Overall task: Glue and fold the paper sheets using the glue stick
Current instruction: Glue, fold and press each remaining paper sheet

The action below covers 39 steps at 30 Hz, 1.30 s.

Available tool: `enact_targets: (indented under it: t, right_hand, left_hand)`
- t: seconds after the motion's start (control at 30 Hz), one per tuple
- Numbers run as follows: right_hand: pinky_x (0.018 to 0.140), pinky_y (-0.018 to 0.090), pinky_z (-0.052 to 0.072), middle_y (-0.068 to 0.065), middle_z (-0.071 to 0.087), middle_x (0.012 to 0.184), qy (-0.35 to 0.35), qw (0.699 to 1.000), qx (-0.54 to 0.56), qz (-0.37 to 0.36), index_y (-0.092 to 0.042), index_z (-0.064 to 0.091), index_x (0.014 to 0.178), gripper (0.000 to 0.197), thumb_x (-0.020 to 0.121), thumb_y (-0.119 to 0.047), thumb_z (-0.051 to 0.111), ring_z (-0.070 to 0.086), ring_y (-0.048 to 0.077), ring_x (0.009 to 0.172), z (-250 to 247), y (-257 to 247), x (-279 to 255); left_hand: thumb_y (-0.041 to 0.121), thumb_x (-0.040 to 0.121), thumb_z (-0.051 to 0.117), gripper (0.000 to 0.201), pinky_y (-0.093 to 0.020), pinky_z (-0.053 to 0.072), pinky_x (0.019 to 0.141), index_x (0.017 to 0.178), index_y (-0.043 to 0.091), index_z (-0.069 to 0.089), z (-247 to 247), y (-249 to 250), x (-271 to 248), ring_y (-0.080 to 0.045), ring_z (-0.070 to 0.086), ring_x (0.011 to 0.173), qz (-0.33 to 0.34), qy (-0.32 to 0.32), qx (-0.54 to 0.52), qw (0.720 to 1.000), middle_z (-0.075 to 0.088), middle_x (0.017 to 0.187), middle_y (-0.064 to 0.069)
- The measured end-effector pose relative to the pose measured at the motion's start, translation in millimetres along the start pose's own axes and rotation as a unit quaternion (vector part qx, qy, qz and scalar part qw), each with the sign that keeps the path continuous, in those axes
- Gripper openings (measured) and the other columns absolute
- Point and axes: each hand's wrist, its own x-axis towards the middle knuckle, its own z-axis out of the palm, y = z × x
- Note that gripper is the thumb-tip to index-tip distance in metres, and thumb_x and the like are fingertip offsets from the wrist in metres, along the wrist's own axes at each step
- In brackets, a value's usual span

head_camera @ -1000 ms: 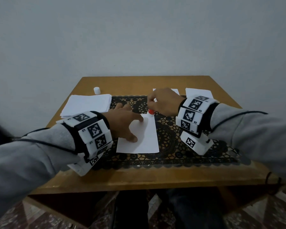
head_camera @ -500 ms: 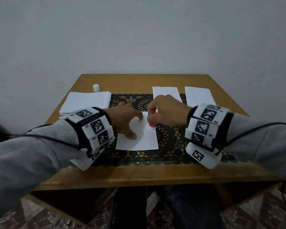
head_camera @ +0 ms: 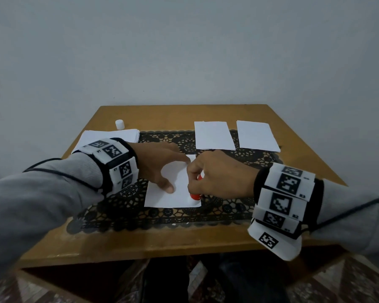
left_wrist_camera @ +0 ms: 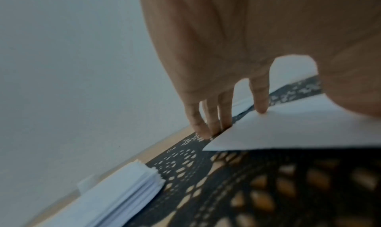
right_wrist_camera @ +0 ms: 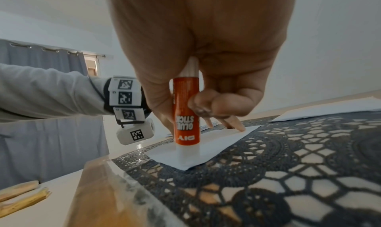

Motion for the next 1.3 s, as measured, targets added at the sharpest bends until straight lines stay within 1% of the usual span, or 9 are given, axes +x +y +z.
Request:
enact_targets:
  t: [0.3, 0.43, 0.5, 0.57, 0.63, 0.73, 1.0, 1.13, 1.3]
  right_hand:
    - [0.078, 0.041, 0.054, -0.002, 0.07, 0.076, 0.007, 1.0, 0.025, 0.017, -0.015, 0.071, 0.07, 0.017, 0.082, -0.025, 0.067, 0.063, 0.015, 0.076, 1.0, 7.6, 2.8]
    - [0.077, 0.038, 0.054, -0.005, 0.07, 0.078, 0.008, 0.999, 0.037, 0.017, -0.016, 0.073, 0.072, 0.017, 0.084, -0.026, 0.065, 0.064, 0.013, 0.076, -1.4, 11.6, 1.3]
    - [0.064, 0.024, 0.053, -0.005, 0.071, 0.078, 0.02, 0.998, 0.06, 0.023, -0.015, 0.073, 0.075, 0.018, 0.086, -0.025, 0.064, 0.062, 0.005, 0.065, -4.5, 13.4, -0.9]
    - [0.047, 0.014, 0.043, -0.01, 0.067, 0.066, 0.039, 0.995, 0.083, 0.038, -0.011, 0.073, 0.078, 0.019, 0.089, -0.022, 0.062, 0.055, 0.0, 0.047, -9.8, 14.6, -5.1]
    - [0.045, 0.019, 0.044, -0.013, 0.059, 0.049, 0.053, 0.991, 0.109, 0.059, -0.01, 0.072, 0.08, 0.019, 0.09, -0.021, 0.06, 0.049, 0.004, 0.039, -17.2, 17.6, -10.1]
    - [0.046, 0.029, 0.048, -0.006, 0.054, 0.047, 0.072, 0.986, 0.132, 0.076, -0.012, 0.072, 0.08, 0.018, 0.09, -0.021, 0.06, 0.05, 0.015, 0.043, -28.4, 25.4, -17.3]
    - [0.047, 0.03, 0.049, -0.003, 0.056, 0.049, 0.102, 0.984, 0.115, 0.089, -0.016, 0.072, 0.078, 0.018, 0.09, -0.023, 0.061, 0.049, 0.011, 0.039, -37.5, 42.7, -27.2]
    - [0.047, 0.029, 0.048, -0.009, 0.055, 0.044, 0.097, 0.984, 0.122, 0.084, -0.014, 0.071, 0.08, 0.017, 0.091, -0.021, 0.06, 0.049, 0.012, 0.039, -32.5, 40.8, -27.3]
    - [0.047, 0.029, 0.05, 0.001, 0.057, 0.053, 0.096, 0.984, 0.132, 0.078, -0.013, 0.071, 0.08, 0.017, 0.091, -0.02, 0.06, 0.052, 0.016, 0.042, -32.1, 38.9, -28.8]
  left_hand:
    - [0.076, 0.08, 0.041, 0.081, -0.045, 0.033, 0.108, 0.145, 0.037, 0.012, 7.2, -6.9, -7.7, -0.02, 0.029, 0.133, 0.037, 0.019, 0.081, 0.996, 0.025, 0.149, 0.0]
    - [0.072, 0.076, 0.056, 0.096, -0.043, 0.028, 0.113, 0.15, 0.031, 0.01, 7.9, -6.0, -4.7, -0.017, 0.027, 0.135, 0.0, 0.015, 0.03, 0.999, 0.025, 0.151, 0.003]
    - [0.067, 0.069, 0.068, 0.108, -0.046, 0.026, 0.113, 0.15, 0.03, 0.008, 5.4, -3.8, 0.6, -0.02, 0.025, 0.136, -0.05, 0.003, -0.002, 0.999, 0.026, 0.147, 0.001]
    - [0.067, 0.06, 0.076, 0.118, -0.053, 0.028, 0.111, 0.148, 0.032, 0.006, 4.1, -3.1, 6.8, -0.023, 0.022, 0.136, -0.098, -0.013, -0.012, 0.995, 0.025, 0.144, -0.001]
    - [0.066, 0.052, 0.08, 0.122, -0.056, 0.031, 0.108, 0.146, 0.033, 0.009, 2.9, -3.7, 11.4, -0.024, 0.022, 0.136, -0.127, -0.021, -0.025, 0.991, 0.026, 0.141, -0.001]
    - [0.065, 0.048, 0.083, 0.12, -0.055, 0.033, 0.106, 0.142, 0.03, 0.017, 0.6, -4.6, 14.4, -0.024, 0.027, 0.132, -0.141, -0.026, -0.038, 0.989, 0.03, 0.138, 0.0]
    - [0.07, 0.047, 0.079, 0.117, -0.051, 0.034, 0.106, 0.139, 0.026, 0.023, 0.6, -3.0, 11.6, -0.026, 0.031, 0.132, -0.183, -0.027, -0.02, 0.983, 0.032, 0.139, -0.004]
    - [0.07, 0.046, 0.079, 0.115, -0.05, 0.035, 0.105, 0.137, 0.025, 0.024, -0.4, -2.3, 10.3, -0.026, 0.033, 0.13, -0.189, -0.028, -0.027, 0.981, 0.034, 0.139, -0.005]
    - [0.074, 0.045, 0.077, 0.109, -0.049, 0.035, 0.104, 0.131, 0.026, 0.03, 2.9, -4.3, 8.1, -0.022, 0.034, 0.125, -0.188, -0.014, -0.03, 0.982, 0.037, 0.134, -0.001]
